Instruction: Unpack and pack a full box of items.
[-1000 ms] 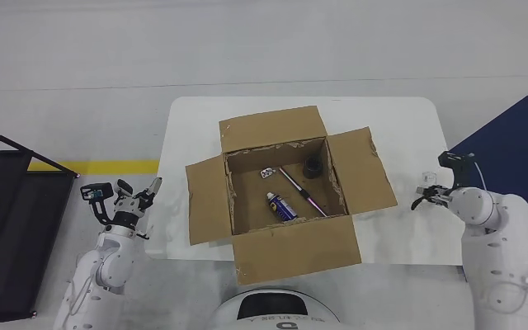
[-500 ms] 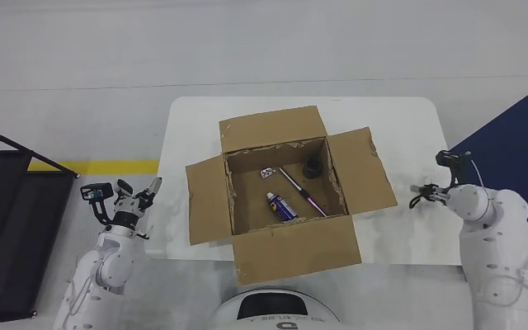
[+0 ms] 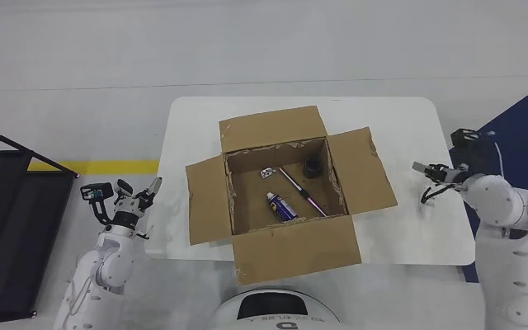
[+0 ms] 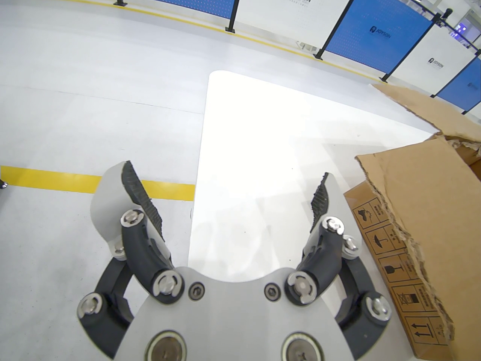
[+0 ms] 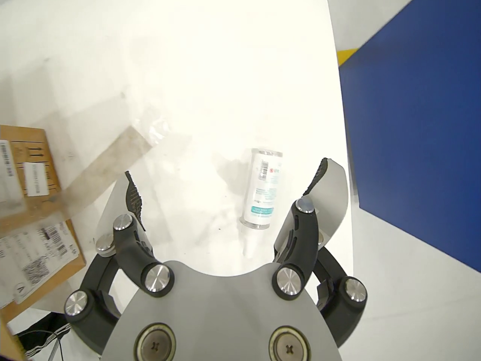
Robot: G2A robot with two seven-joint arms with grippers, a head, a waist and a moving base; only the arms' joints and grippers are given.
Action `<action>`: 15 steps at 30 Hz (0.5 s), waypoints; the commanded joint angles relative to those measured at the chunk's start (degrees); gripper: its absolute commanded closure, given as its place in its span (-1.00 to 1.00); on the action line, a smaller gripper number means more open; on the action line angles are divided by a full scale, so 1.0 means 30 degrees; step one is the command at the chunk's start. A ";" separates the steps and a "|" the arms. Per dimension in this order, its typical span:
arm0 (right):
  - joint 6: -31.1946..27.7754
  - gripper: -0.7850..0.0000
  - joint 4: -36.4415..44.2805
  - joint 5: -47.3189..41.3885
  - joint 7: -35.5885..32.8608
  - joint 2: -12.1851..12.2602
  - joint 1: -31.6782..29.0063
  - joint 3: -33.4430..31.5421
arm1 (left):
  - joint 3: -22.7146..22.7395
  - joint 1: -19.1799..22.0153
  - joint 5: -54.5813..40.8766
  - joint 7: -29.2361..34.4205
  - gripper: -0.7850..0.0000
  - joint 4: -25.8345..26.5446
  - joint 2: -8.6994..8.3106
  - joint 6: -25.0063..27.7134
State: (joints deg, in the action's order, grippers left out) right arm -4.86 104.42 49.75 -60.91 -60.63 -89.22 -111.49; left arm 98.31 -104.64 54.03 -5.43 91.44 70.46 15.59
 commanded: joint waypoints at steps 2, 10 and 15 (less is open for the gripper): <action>-0.1689 -1.00 0.0805 -0.4100 -0.0448 -0.0017 -0.0173 -0.0461 | 0.0000 0.0000 0.0000 0.0000 -1.00 0.0000 0.0000 0.0000; -0.2789 -1.00 0.1341 -0.6017 -0.1394 0.0026 -0.0277 -0.0440 | 0.0000 0.0000 0.0000 0.0000 -1.00 0.0000 0.0000 0.0000; -0.2789 -1.00 0.1341 -0.6017 -0.1394 0.0026 -0.0277 -0.0440 | 0.0000 0.0000 0.0000 0.0000 -1.00 0.0000 0.0000 0.0000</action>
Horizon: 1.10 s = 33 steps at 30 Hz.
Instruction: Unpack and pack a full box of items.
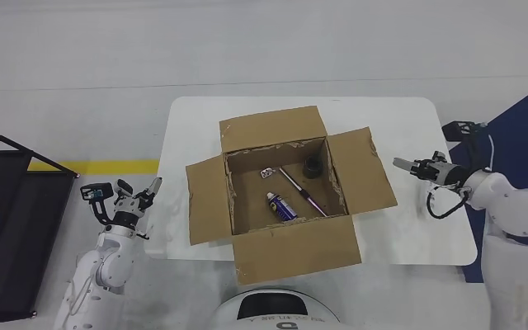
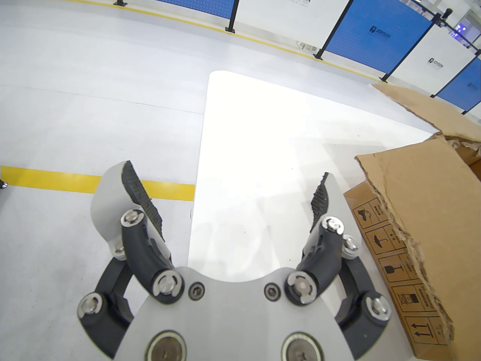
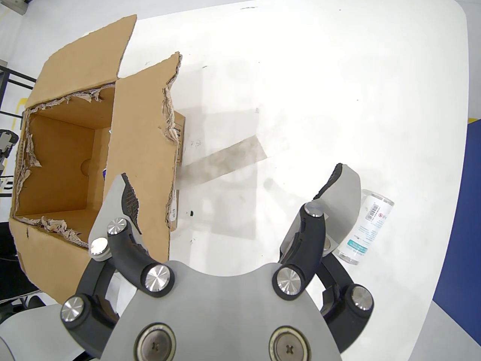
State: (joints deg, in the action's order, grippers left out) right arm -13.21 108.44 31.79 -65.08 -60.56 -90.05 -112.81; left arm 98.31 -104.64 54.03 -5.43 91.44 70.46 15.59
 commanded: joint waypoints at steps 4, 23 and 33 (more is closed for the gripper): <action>-0.0236 -1.00 0.0078 -0.0149 0.0161 -0.0018 -0.0136 0.0379 | 0.0000 0.0000 0.0000 0.0000 -1.00 0.0000 0.0000 0.0000; -0.6044 -1.00 0.6255 -0.1506 -0.1770 0.0160 0.2226 1.0668 | 0.0000 0.0000 0.0000 0.0000 -1.00 0.0000 0.0000 0.0000; -0.1385 -0.31 0.4500 0.5959 -0.0939 -0.0237 0.5040 1.5378 | 0.0000 0.0000 0.0000 0.0000 -1.00 0.0000 0.0000 0.0000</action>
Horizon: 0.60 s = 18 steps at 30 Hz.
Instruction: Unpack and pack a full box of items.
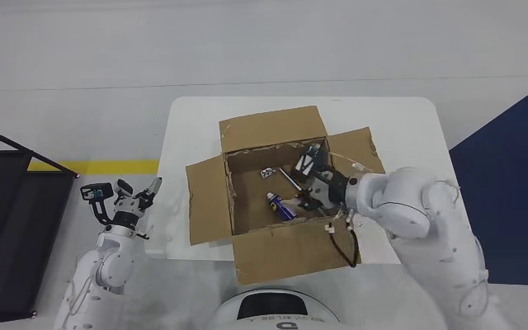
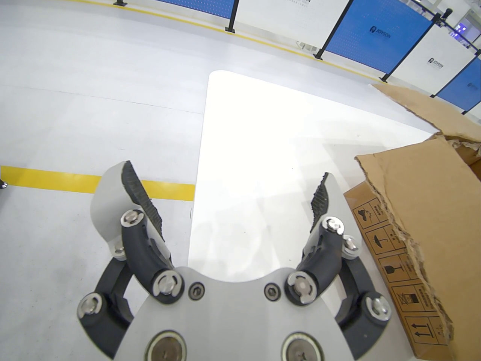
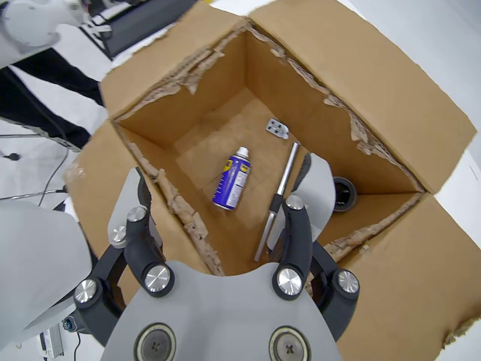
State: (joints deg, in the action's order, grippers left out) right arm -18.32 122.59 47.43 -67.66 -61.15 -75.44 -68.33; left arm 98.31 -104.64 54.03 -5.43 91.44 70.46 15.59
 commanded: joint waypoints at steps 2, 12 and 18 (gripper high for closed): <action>0.0820 -0.11 -0.0773 0.1559 -0.0188 -0.0158 0.0668 0.1547 | 0.0000 0.0000 0.0000 0.0000 -1.00 0.0000 0.0000 0.0000; 0.2713 0.00 -0.4385 0.6829 -0.1430 -0.0849 0.2938 0.5864 | 0.0000 0.0000 0.0000 0.0000 -1.00 0.0000 0.0000 0.0000; 0.3018 0.06 -0.6219 0.6576 -0.1856 -0.1229 0.3892 0.6755 | 0.0000 0.0000 0.0000 0.0000 -1.00 0.0000 0.0000 0.0000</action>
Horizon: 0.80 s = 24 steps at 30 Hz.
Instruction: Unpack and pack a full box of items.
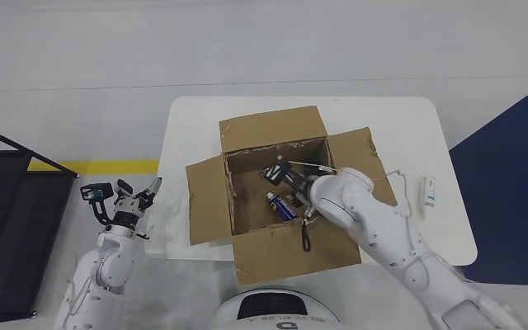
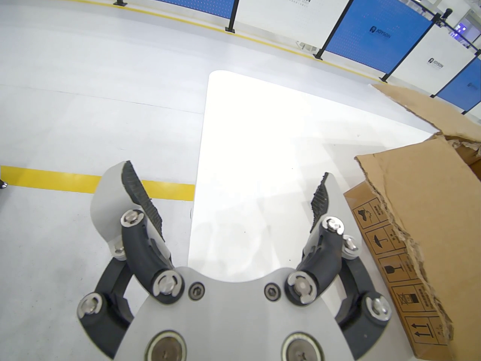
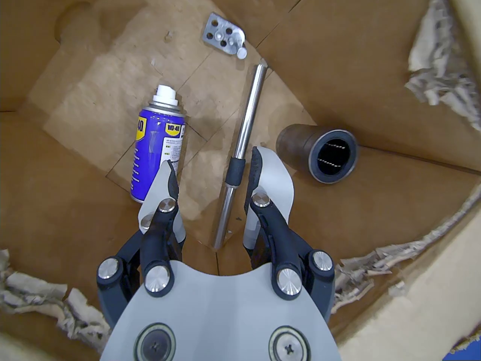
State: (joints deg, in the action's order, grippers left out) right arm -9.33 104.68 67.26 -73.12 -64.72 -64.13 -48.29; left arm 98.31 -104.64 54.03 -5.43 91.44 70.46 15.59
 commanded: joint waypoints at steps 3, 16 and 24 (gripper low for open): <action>0.0297 0.08 -0.1025 0.0587 -0.0183 -0.0214 0.0560 0.0565 | 0.0000 0.0000 0.0000 0.0000 -1.00 0.0000 0.0000 0.0000; 0.0635 0.13 -0.4091 0.0907 -0.1059 -0.1073 0.2002 0.2352 | 0.0000 0.0000 0.0000 0.0000 -1.00 0.0000 0.0000 0.0000; 0.0968 0.33 -0.4984 0.1059 -0.1173 -0.1424 0.2397 0.2687 | 0.0000 0.0000 0.0000 0.0000 -1.00 0.0000 0.0000 0.0000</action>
State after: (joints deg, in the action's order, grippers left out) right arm -6.50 89.90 70.38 -76.59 -68.92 -57.01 -40.28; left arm 98.31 -104.64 54.03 -5.43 91.44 70.46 15.59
